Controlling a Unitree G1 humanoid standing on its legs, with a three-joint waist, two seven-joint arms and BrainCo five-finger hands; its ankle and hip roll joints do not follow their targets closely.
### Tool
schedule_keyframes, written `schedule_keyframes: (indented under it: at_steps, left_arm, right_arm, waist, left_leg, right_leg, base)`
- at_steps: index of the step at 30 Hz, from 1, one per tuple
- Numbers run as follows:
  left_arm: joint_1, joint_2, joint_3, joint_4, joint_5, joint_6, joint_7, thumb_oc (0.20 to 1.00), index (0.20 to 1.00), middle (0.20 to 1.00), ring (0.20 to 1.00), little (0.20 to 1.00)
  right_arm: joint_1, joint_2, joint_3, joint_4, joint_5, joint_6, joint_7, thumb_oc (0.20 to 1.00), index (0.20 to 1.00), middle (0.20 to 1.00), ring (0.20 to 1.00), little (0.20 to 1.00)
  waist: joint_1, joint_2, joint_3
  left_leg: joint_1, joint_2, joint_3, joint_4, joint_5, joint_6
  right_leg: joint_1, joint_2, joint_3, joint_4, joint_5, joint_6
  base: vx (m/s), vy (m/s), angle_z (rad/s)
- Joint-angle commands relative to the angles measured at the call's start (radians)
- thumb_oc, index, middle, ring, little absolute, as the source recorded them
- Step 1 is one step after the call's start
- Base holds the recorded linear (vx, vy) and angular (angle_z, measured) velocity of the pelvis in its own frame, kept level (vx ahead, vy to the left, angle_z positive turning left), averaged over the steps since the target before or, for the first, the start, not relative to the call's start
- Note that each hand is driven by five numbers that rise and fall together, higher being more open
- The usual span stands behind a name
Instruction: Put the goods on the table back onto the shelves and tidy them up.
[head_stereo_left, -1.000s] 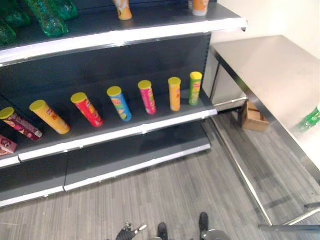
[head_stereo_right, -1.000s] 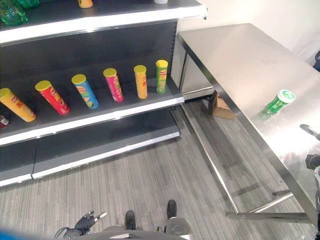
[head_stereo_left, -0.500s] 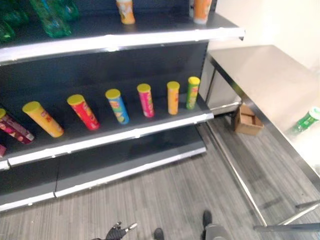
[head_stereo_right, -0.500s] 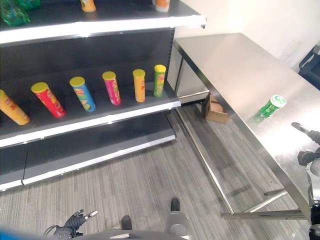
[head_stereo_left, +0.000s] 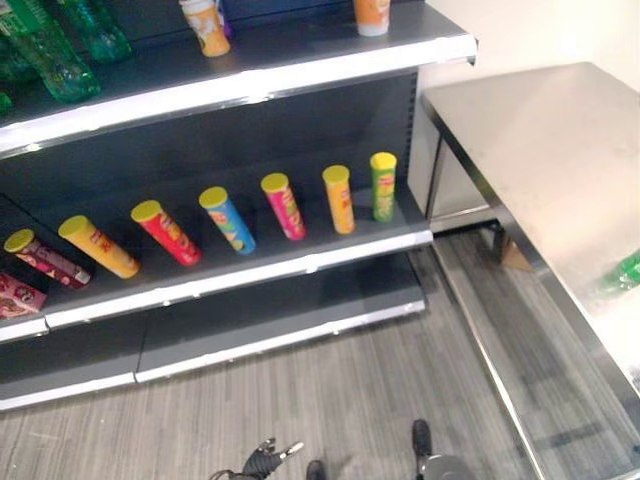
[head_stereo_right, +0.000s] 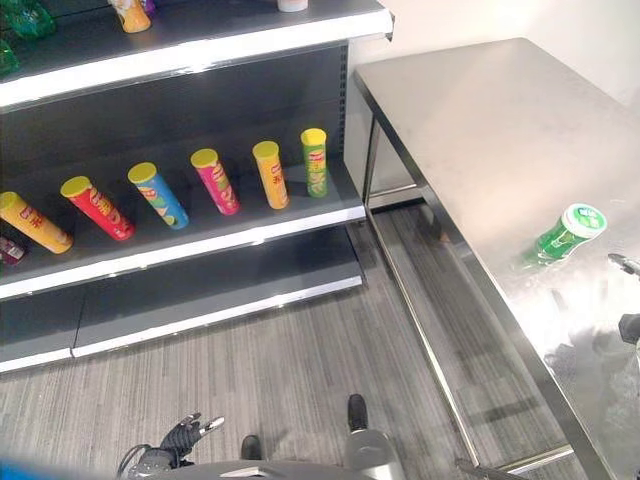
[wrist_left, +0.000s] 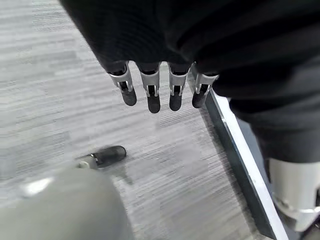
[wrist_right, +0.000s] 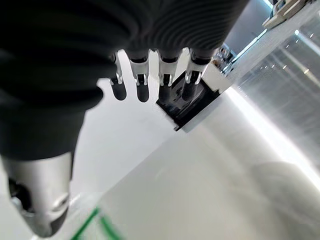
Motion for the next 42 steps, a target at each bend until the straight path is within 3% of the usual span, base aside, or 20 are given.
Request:
schedule_keyframes:
  at_steps: [1,2,3,4,5,6,7,8,9,10,11,18,22,30,37,42]
  left_arm:
    - [-0.016,0.104,0.002,-0.006,0.033,-0.009,-0.002,1.0,1.0,1.0,1.0,1.0]
    - [-0.016,0.105,0.003,-0.006,0.033,-0.008,-0.002,1.0,1.0,1.0,1.0,1.0]
    - [-0.018,0.108,0.008,-0.02,0.034,-0.004,-0.002,1.0,1.0,1.0,1.0,1.0]
    - [-0.018,0.109,0.009,-0.02,0.034,-0.004,-0.002,1.0,1.0,1.0,1.0,1.0]
    - [-0.034,0.106,-0.003,-0.023,0.032,-0.003,0.009,1.0,1.0,1.0,1.0,1.0]
    - [-0.04,0.092,-0.02,-0.053,0.009,-0.005,0.006,1.0,1.0,1.0,1.0,1.0]
    - [-0.037,0.086,-0.032,-0.061,0.002,-0.01,0.006,1.0,1.0,1.0,1.0,1.0]
    - [-0.036,0.085,-0.031,-0.061,0.002,-0.011,0.006,1.0,1.0,1.0,1.0,1.0]
    - [-0.03,0.085,-0.039,-0.058,0.012,-0.009,0.018,1.0,1.0,1.0,1.0,1.0]
    - [-0.029,0.072,-0.052,-0.029,0.022,-0.012,0.007,1.0,1.0,1.0,1.0,1.0]
    - [-0.029,0.072,-0.052,-0.029,0.022,-0.012,0.007,1.0,1.0,1.0,1.0,1.0]
    - [-0.064,0.099,-0.015,0.037,0.046,-0.022,0.022,1.0,1.0,1.0,1.0,1.0]
    - [-0.068,0.118,-0.002,0.041,0.038,-0.023,0.029,1.0,1.0,1.0,1.0,1.0]
    - [-0.064,0.115,-0.001,0.04,0.031,-0.017,0.04,1.0,1.0,1.0,1.0,1.0]
    - [-0.028,0.094,-0.006,0.016,0.004,-0.01,0.042,1.0,1.0,1.0,1.0,1.0]
    - [-0.013,0.09,-0.003,0.027,-0.008,-0.003,0.039,1.0,1.0,1.0,1.0,1.0]
  right_arm:
    - [-0.069,-0.023,0.03,-0.124,-0.042,-0.055,0.014,1.0,1.0,1.0,1.0,1.0]
    - [-0.068,-0.021,0.029,-0.126,-0.043,-0.053,0.013,1.0,1.0,1.0,1.0,1.0]
    - [-0.08,-0.003,0.052,-0.208,-0.042,-0.066,0.033,1.0,1.0,1.0,1.0,1.0]
    - [-0.079,-0.001,0.051,-0.21,-0.042,-0.065,0.033,1.0,1.0,1.0,1.0,1.0]
    - [-0.095,0.001,0.064,-0.229,-0.027,-0.074,0.025,1.0,1.0,1.0,1.0,1.0]
    - [-0.103,0.001,0.08,-0.268,-0.003,-0.08,0.046,1.0,1.0,1.0,1.0,1.0]
    - [-0.117,0.0,0.097,-0.271,0.006,-0.088,0.048,1.0,1.0,1.0,1.0,1.0]
    - [-0.12,-0.002,0.1,-0.269,0.006,-0.089,0.047,1.0,1.0,1.0,1.0,1.0]
    - [-0.118,-0.005,0.102,-0.25,-0.01,-0.092,0.028,1.0,1.0,1.0,1.0,1.0]
    - [-0.134,-0.015,0.139,-0.275,-0.037,-0.079,0.059,1.0,1.0,1.0,1.0,1.0]
    - [-0.134,-0.015,0.139,-0.276,-0.037,-0.079,0.059,1.0,1.0,1.0,1.0,1.0]
    - [-0.227,0.024,0.258,-0.221,-0.074,-0.053,0.082,1.0,1.0,1.0,1.0,1.0]
    - [-0.25,0.039,0.291,-0.171,-0.077,-0.044,0.083,1.0,1.0,1.0,1.0,1.0]
    - [-0.247,0.035,0.287,-0.1,-0.098,-0.022,0.061,1.0,1.0,1.0,1.0,1.0]
    - [-0.288,0.05,0.288,0.042,-0.087,0.019,0.023,1.0,1.0,1.0,1.0,1.0]
    - [-0.322,0.065,0.293,0.112,-0.039,0.014,0.015,1.0,1.0,1.0,1.0,1.0]
  waist:
    - [0.018,-0.106,-0.004]
    - [0.019,-0.107,-0.004]
    - [0.034,-0.128,0.012]
    - [0.032,-0.128,0.013]
    - [0.041,-0.161,0.036]
    - [0.057,-0.174,0.046]
    - [0.071,-0.169,0.05]
    - [0.07,-0.17,0.049]
    - [0.083,-0.16,0.058]
    - [0.087,-0.141,0.043]
    - [0.089,-0.141,0.043]
    - [0.101,-0.153,0.021]
    - [0.109,-0.167,0.017]
    - [0.116,-0.171,0.007]
    - [0.134,-0.154,-0.007]
    - [0.144,-0.148,-0.013]
  left_leg:
    - [0.026,-0.037,0.007,0.15,-0.007,0.019]
    - [0.022,-0.036,0.007,0.158,-0.01,0.019]
    - [-0.026,-0.073,-0.063,0.314,0.027,0.033]
    - [-0.032,-0.074,-0.065,0.326,0.022,0.034]
    - [-0.115,-0.133,-0.135,0.424,0.001,0.05]
    - [-0.174,-0.18,-0.174,0.336,-0.083,0.063]
    - [-0.202,-0.196,-0.2,0.285,-0.06,0.06]
    - [-0.197,-0.196,-0.199,0.276,-0.056,0.06]
    - [-0.243,-0.194,-0.211,0.215,0.0,0.046]
    - [-0.181,-0.159,-0.182,0.128,-0.009,0.06]
    - [-0.18,-0.159,-0.18,0.127,-0.008,0.06]
    - [-0.115,-0.182,-0.049,0.06,-0.018,0.088]
    - [-0.093,-0.192,-0.029,0.049,-0.029,0.102]
    - [-0.073,-0.192,-0.044,0.035,-0.033,0.103]
    - [-0.047,-0.173,-0.07,0.024,-0.033,0.083]
    - [-0.039,-0.166,-0.087,0.024,-0.03,0.076]
  right_leg:
    - [-0.044,-0.042,0.09,0.068,-0.088,0.044]
    - [-0.045,-0.041,0.091,0.069,-0.088,0.043]
    - [-0.024,-0.019,0.131,0.074,-0.1,0.019]
    - [-0.024,-0.02,0.13,0.074,-0.1,0.019]
    - [-0.004,-0.027,0.156,0.067,-0.103,0.012]
    - [0.009,-0.032,0.186,0.059,-0.104,0.024]
    - [0.015,-0.03,0.201,0.057,-0.106,0.03]
    - [0.016,-0.031,0.201,0.057,-0.107,0.03]
    - [0.028,-0.028,0.201,0.062,-0.115,0.036]
    - [0.03,-0.014,0.23,0.098,-0.144,0.039]
    - [0.03,-0.014,0.231,0.098,-0.144,0.039]
    - [-0.026,-0.082,0.278,0.087,-0.083,0.101]
    - [-0.026,-0.097,0.27,0.079,-0.07,0.112]
    - [-0.011,-0.104,0.239,0.078,-0.085,0.104]
    - [0.03,-0.099,0.181,0.084,-0.123,0.08]
    - [0.052,-0.094,0.157,0.091,-0.14,0.071]
  base:
    - [0.07,-0.117,-0.19]
    - [0.11,-0.168,-0.35]
    - [0.06,-0.099,-0.38]
    - [0.08,-0.14,-0.56]
    - [0.08,-0.024,-0.74]
    - [0.12,0.024,-0.98]
    - [0.1,0.064,-0.69]
    - [0.04,0.119,-0.54]
    - [0.15,0.158,-0.64]
    - [0.14,0.16,-0.79]
    - [0.14,0.252,-0.84]
    - [0.05,0.228,-0.74]
    - [0.04,0.093,-0.41]
    - [0.05,0.004,0.08]
    - [0.07,-0.099,0.17]
    - [0.05,-0.075,0.25]
